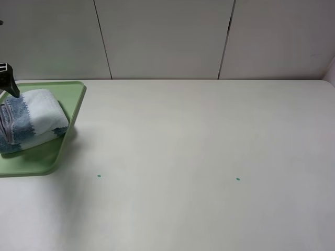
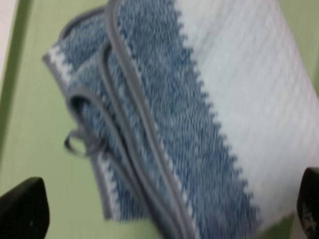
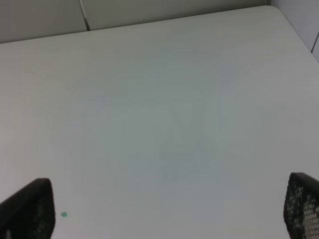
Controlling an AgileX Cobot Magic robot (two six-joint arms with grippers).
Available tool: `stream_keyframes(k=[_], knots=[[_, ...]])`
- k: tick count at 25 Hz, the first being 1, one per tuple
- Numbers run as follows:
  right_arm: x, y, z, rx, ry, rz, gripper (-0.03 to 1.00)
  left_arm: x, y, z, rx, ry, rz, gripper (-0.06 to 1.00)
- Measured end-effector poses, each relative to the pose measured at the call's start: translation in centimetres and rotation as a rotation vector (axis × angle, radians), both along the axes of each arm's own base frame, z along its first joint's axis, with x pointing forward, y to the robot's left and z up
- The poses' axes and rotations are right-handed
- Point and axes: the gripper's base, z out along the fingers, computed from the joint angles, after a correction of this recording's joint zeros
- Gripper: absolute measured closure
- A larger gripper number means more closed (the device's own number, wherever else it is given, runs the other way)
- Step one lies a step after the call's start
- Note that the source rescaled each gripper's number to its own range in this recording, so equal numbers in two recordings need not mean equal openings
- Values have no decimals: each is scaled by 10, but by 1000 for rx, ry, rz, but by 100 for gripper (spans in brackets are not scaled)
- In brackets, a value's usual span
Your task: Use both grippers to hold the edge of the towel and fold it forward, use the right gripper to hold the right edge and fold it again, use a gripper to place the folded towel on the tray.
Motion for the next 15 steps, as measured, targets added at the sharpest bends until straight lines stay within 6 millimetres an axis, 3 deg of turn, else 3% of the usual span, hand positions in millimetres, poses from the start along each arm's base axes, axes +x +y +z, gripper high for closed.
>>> stream_keyframes(k=[15], knots=[[0, 0, 0, 0, 0, 0, -3, -82, -15, 71, 27, 100, -60, -5]])
